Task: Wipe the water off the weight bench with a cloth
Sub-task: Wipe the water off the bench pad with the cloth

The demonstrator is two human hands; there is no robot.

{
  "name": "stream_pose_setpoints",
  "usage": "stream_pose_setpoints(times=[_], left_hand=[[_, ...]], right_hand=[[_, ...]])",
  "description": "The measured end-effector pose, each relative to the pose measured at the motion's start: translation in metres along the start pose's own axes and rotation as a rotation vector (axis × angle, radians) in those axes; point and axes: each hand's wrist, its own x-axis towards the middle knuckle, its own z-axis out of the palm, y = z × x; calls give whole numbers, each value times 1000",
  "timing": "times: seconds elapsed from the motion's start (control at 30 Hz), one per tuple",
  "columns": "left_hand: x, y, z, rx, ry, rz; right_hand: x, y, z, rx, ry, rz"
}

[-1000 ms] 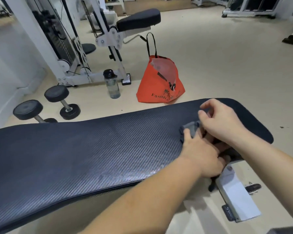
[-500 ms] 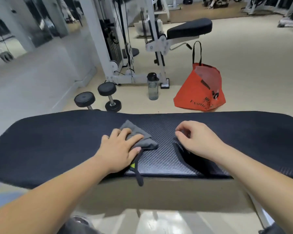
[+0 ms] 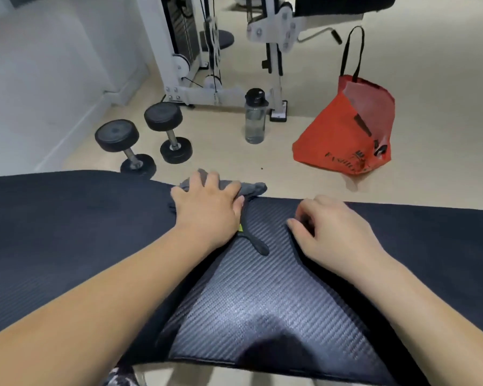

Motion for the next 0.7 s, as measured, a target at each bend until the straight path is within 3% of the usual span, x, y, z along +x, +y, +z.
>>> stream_pose_setpoints(times=[0.1, 0.2, 0.33, 0.4, 0.47, 0.6, 0.7], left_hand=[[-11, 33, 4, 18, 86, 73], [-50, 52, -6, -64, 34, 98], [-112, 73, -56, -279, -400, 141], [-119, 72, -92, -550, -645, 75], [-115, 65, -148, -943, -779, -97], [-102, 62, -303, -1402, -726, -324], [-106, 65, -416, -1798, -691, -456]], right_hand=[[-8, 4, 0, 13, -37, 16], [-6, 0, -8, 107, -166, 93], [9, -18, -65, 337, -583, 386], [12, -24, -106, 544, -690, 532], [9, -33, -157, 712, -654, 614], [8, -61, -296, 988, -513, 620], [8, -76, -401, 1127, -556, 557]])
